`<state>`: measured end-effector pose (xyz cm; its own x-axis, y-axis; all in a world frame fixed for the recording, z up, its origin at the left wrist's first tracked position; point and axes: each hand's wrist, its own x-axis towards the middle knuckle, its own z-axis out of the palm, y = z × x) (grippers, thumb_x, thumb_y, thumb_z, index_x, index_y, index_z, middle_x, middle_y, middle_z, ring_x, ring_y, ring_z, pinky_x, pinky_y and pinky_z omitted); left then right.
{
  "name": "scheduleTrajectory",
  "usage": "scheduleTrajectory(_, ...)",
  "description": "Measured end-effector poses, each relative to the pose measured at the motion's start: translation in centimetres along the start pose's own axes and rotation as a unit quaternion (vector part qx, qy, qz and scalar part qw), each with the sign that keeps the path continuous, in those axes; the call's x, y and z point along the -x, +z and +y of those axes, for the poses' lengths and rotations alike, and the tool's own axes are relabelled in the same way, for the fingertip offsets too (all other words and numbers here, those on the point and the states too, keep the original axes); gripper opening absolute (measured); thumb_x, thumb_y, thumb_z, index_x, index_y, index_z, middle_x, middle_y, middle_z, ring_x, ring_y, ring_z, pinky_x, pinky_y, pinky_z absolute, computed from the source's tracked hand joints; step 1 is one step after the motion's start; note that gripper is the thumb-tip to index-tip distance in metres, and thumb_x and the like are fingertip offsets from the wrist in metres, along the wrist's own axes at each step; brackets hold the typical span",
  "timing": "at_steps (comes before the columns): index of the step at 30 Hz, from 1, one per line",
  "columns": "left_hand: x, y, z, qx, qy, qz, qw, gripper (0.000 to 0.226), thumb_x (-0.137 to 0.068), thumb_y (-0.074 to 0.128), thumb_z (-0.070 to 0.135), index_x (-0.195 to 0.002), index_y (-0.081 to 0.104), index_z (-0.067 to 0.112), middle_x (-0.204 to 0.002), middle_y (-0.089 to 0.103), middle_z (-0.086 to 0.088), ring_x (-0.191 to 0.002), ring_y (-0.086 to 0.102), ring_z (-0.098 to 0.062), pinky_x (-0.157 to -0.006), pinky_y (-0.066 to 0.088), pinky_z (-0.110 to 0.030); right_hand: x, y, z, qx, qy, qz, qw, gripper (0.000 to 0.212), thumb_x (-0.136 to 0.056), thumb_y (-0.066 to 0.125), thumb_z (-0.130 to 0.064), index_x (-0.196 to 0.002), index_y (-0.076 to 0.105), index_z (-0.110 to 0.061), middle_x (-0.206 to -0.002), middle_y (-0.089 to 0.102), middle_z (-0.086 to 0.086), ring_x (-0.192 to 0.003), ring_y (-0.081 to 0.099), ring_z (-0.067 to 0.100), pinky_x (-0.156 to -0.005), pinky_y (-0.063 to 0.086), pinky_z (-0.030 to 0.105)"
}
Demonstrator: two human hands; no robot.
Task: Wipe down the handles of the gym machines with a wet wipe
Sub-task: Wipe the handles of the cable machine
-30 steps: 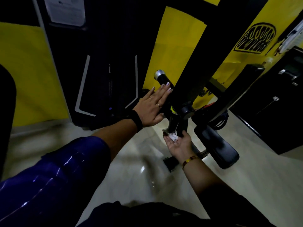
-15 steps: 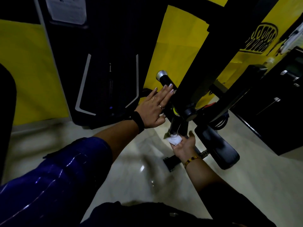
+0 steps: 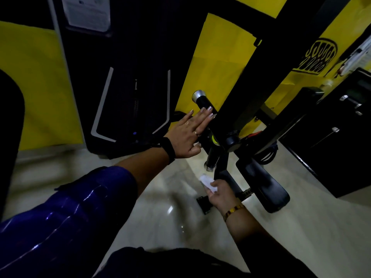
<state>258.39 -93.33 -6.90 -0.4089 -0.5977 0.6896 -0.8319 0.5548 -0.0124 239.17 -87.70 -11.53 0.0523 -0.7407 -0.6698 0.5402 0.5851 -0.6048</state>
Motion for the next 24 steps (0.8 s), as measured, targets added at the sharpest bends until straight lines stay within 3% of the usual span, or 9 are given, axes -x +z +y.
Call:
scheduleTrajectory(2, -0.1, 0.1, 0.1, 0.001, -0.002, -0.001, 1.000, 0.091, -0.073, 0.048, 0.034, -0.151, 0.012, 0.004, -0.158, 0.017, -0.019, -0.148, 0.015, -0.029, -0.121, 0.013, -0.047, 0.1, 1.0, -0.2, 0.010, 0.044, -0.007, 0.999, 0.043, -0.097, 0.020, 0.006, -0.136, 0.035, 0.018, -0.143, 0.040, 0.024, -0.137, 0.037, 0.034, -0.101, 0.040, 0.025)
scheduleTrajectory(3, -0.1, 0.1, 0.1, 0.001, -0.002, -0.002, 1.000, 0.091, -0.073, 0.049, 0.034, -0.151, 0.012, 0.004, -0.158, 0.017, -0.020, -0.148, 0.016, -0.030, -0.121, 0.014, -0.047, 0.0, 1.7, -0.4, 0.005, 0.048, -0.006, 0.999, 0.043, -0.098, 0.021, 0.006, -0.137, 0.034, 0.016, -0.144, 0.040, 0.025, -0.137, 0.037, 0.033, -0.105, 0.037, 0.025)
scheduleTrajectory(5, 0.0, 0.2, 0.0, -0.002, -0.004, 0.001, 1.000, 0.093, -0.074, 0.052, 0.032, -0.152, 0.011, 0.004, -0.159, 0.016, -0.020, -0.148, 0.016, -0.030, -0.121, 0.014, -0.047, -0.6, 2.7, -0.9, 0.004, 0.027, 0.018, 0.999, 0.042, -0.097, 0.025, 0.009, -0.137, 0.037, 0.015, -0.144, 0.042, 0.025, -0.136, 0.039, 0.033, -0.114, 0.028, 0.031)
scheduleTrajectory(8, 0.0, 0.2, -0.1, -0.003, -0.008, 0.007, 1.000, 0.097, -0.076, 0.060, 0.031, -0.153, 0.007, 0.007, -0.160, 0.015, -0.017, -0.149, 0.013, -0.027, -0.121, 0.011, -0.045, -0.6, 2.8, -1.7, 0.027, 0.006, 0.031, 0.999, 0.041, -0.097, 0.032, 0.010, -0.138, 0.036, 0.014, -0.134, 0.050, 0.025, -0.134, 0.042, 0.031, -0.112, 0.033, 0.033)
scheduleTrajectory(12, 0.0, 0.0, -0.3, -0.008, -0.001, 0.010, 1.000, 0.092, -0.076, 0.046, 0.034, -0.153, 0.002, 0.010, -0.160, 0.014, -0.016, -0.148, 0.013, -0.026, -0.121, 0.009, -0.043, 0.5, 1.5, -3.4, 0.036, -0.035, 0.013, 0.999, 0.044, -0.098, 0.032, 0.007, -0.142, 0.030, 0.010, -0.150, 0.035, 0.020, -0.136, 0.041, 0.029, -0.099, 0.045, 0.030)
scheduleTrajectory(16, 0.0, 0.2, 0.0, -0.002, -0.004, 0.014, 1.000, 0.093, -0.074, 0.046, 0.034, -0.152, 0.004, 0.009, -0.159, 0.015, -0.017, -0.148, 0.013, -0.027, -0.121, 0.011, -0.044, 0.3, 0.1, -2.8, 0.125, -0.117, -0.006, 0.985, 0.029, -0.098, 0.039, 0.002, -0.121, 0.054, 0.006, -0.133, 0.052, 0.024, -0.114, 0.056, 0.035, -0.082, 0.050, 0.031)
scheduleTrajectory(19, 0.1, 0.0, 0.0, 0.011, -0.006, 0.013, 1.000, 0.091, -0.075, 0.044, 0.034, -0.153, 0.005, 0.009, -0.159, 0.017, -0.018, -0.148, 0.015, -0.028, -0.120, 0.013, -0.046, -0.2, -1.4, -1.0, 0.369, -0.238, -0.029, 0.898, 0.036, -0.090, 0.059, 0.001, -0.124, 0.052, -0.007, -0.125, 0.057, 0.016, -0.115, 0.055, 0.032, -0.083, 0.047, 0.029)
scheduleTrajectory(22, -0.1, -0.3, -0.2, 0.002, 0.000, 0.008, 1.000, 0.090, -0.074, 0.049, 0.033, -0.152, 0.012, 0.005, -0.158, 0.019, -0.019, -0.147, 0.017, -0.028, -0.121, 0.011, -0.044, 0.1, -2.5, -1.5, 0.556, -0.317, -0.062, 0.765, 0.051, -0.088, 0.062, 0.001, -0.133, 0.043, -0.013, -0.127, 0.051, 0.006, -0.116, 0.050, 0.024, -0.082, 0.039, 0.016)
scheduleTrajectory(24, -0.2, -0.2, -0.2, -0.011, 0.000, 0.005, 1.000, 0.095, -0.072, 0.058, 0.031, -0.151, 0.013, 0.004, -0.158, 0.020, -0.019, -0.147, 0.017, -0.028, -0.121, 0.009, -0.042, 0.6, -3.0, -2.3, 0.660, -0.370, -0.112, 0.644, 0.047, -0.091, 0.051, 0.005, -0.134, 0.049, -0.014, -0.128, 0.055, 0.009, -0.117, 0.053, 0.025, -0.080, 0.037, 0.010)
